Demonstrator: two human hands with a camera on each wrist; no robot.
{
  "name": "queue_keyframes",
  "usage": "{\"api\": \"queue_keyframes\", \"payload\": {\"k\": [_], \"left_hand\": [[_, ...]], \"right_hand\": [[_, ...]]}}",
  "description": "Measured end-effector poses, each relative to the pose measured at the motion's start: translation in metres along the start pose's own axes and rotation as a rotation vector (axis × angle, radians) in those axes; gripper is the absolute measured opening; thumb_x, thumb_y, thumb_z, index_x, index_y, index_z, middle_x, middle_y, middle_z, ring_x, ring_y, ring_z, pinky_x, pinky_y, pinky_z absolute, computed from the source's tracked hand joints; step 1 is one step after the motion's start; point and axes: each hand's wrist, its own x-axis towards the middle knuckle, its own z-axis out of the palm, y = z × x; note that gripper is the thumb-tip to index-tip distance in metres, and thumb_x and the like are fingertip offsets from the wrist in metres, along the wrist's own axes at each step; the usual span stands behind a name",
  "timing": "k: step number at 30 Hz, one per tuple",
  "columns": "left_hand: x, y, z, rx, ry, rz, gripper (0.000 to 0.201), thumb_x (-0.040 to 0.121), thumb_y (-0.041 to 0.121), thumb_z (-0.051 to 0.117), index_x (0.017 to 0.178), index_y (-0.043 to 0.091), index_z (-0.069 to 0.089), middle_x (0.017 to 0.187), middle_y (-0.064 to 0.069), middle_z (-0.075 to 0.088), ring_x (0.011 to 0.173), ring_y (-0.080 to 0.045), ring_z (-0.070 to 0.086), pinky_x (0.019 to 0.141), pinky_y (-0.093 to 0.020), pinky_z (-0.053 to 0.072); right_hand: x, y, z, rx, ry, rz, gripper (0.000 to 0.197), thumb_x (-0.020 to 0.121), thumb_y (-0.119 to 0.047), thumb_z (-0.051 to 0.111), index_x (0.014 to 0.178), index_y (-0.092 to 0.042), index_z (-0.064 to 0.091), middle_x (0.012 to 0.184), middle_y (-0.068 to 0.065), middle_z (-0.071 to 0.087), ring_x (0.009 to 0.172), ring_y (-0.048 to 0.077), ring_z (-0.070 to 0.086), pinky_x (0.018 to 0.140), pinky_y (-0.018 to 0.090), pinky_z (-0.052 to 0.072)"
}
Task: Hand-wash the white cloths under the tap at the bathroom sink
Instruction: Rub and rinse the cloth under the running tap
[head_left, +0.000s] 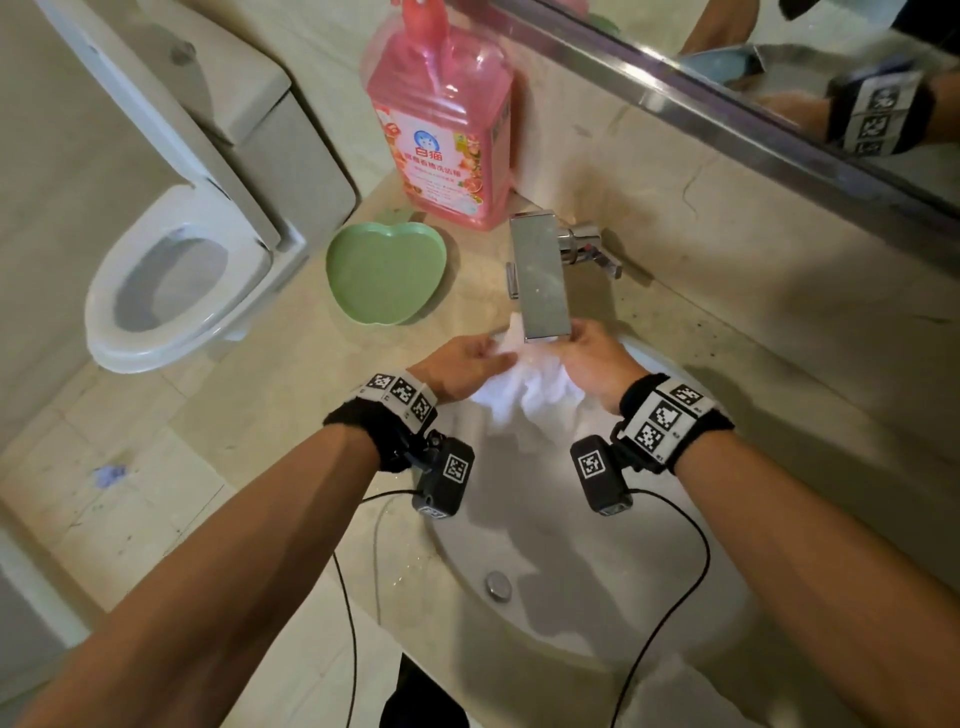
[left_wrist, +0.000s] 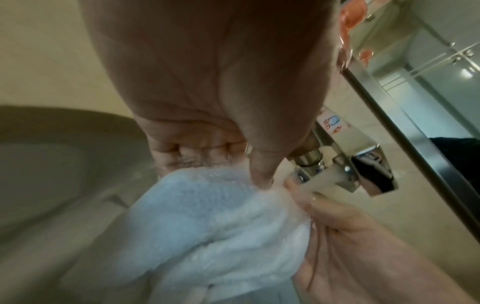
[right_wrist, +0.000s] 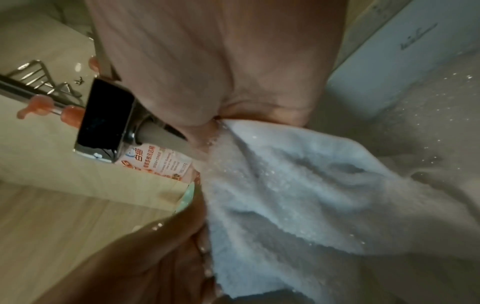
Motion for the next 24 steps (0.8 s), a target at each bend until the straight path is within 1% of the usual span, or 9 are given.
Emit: {"api": "queue_keyframes", "payload": {"k": [4,7,9,10,12,14,17,20,24], "left_hand": [[0.006,0.002,0.012,0.059,0.036,0.093,0.033,0.102,0.034,0.048,0.121,0.012,0.063,0.123,-0.005,0.064,0.111,-0.022,0.059,0.096,-0.034,0.044],[0.013,0.014,0.022,-0.002,0.041,0.171,0.022,0.1,0.03,0.052,0.115,0.024,0.067,0.108,0.006,0.071,0.105,-0.017,0.064,0.09,-0.022,0.049],[0.013,0.022,0.026,-0.045,0.054,0.155,0.015,0.1,0.029,0.054,0.107,0.028,0.067,0.096,0.016,0.069,0.1,-0.017,0.066,0.083,-0.012,0.048],[0.014,0.024,0.027,-0.052,0.058,0.14,0.019,0.101,0.029,0.052,0.113,0.024,0.065,0.103,0.011,0.069,0.104,-0.018,0.065,0.089,-0.018,0.049],[0.013,0.024,0.029,-0.011,0.055,0.097,0.033,0.102,0.034,0.046,0.128,0.018,0.06,0.123,-0.002,0.066,0.113,-0.02,0.061,0.101,-0.035,0.046],[0.01,0.022,0.031,0.058,0.041,0.038,0.04,0.103,0.041,0.041,0.132,0.02,0.06,0.133,-0.004,0.061,0.118,-0.018,0.056,0.105,-0.034,0.039],[0.008,0.017,0.036,0.104,-0.022,0.057,0.044,0.103,0.044,0.038,0.132,0.02,0.06,0.138,-0.003,0.058,0.124,-0.018,0.053,0.11,-0.035,0.035],[0.007,0.018,0.025,0.091,0.059,0.107,0.037,0.101,0.043,0.046,0.107,0.017,0.071,0.11,-0.007,0.07,0.1,-0.01,0.066,0.092,-0.027,0.048],[-0.003,0.021,0.01,0.096,0.142,0.187,0.027,0.097,0.039,0.056,0.079,0.024,0.069,0.075,0.003,0.069,0.072,-0.017,0.064,0.07,-0.034,0.051]], "right_hand": [[-0.006,0.012,-0.009,-0.074,0.053,-0.046,0.026,0.09,-0.013,0.069,0.114,-0.022,0.071,0.11,-0.001,0.074,0.105,0.014,0.067,0.097,0.034,0.053],[-0.011,0.024,-0.017,-0.176,-0.022,-0.058,0.017,0.087,-0.024,0.074,0.099,-0.011,0.071,0.085,-0.007,0.071,0.077,0.01,0.065,0.071,0.026,0.05],[-0.012,0.029,-0.019,-0.238,-0.013,-0.054,0.035,0.093,-0.036,0.067,0.082,-0.003,0.063,0.064,-0.011,0.052,0.055,0.004,0.046,0.055,0.021,0.037],[-0.013,0.031,-0.02,-0.24,0.006,-0.058,0.04,0.095,-0.04,0.064,0.082,-0.002,0.062,0.063,-0.009,0.05,0.054,0.002,0.044,0.053,0.021,0.036],[-0.014,0.029,-0.023,-0.204,0.042,-0.085,0.045,0.098,-0.044,0.058,0.094,0.0,0.066,0.073,0.009,0.063,0.066,0.009,0.053,0.062,0.031,0.044],[-0.014,0.026,-0.027,-0.138,0.089,-0.12,0.046,0.099,-0.043,0.056,0.098,0.002,0.065,0.092,0.027,0.067,0.078,0.024,0.06,0.075,0.042,0.052],[-0.011,0.024,-0.033,-0.07,0.147,-0.137,0.034,0.1,-0.033,0.057,0.101,0.0,0.064,0.096,0.029,0.066,0.085,0.041,0.064,0.08,0.053,0.055],[-0.012,0.026,-0.038,-0.035,0.128,-0.119,0.018,0.093,-0.015,0.064,0.104,-0.001,0.065,0.089,0.019,0.065,0.079,0.031,0.061,0.076,0.046,0.054],[-0.015,0.025,-0.028,-0.061,-0.008,-0.092,0.033,0.078,-0.022,0.083,0.108,-0.02,0.067,0.103,0.002,0.073,0.096,0.015,0.069,0.084,0.036,0.056]]}}
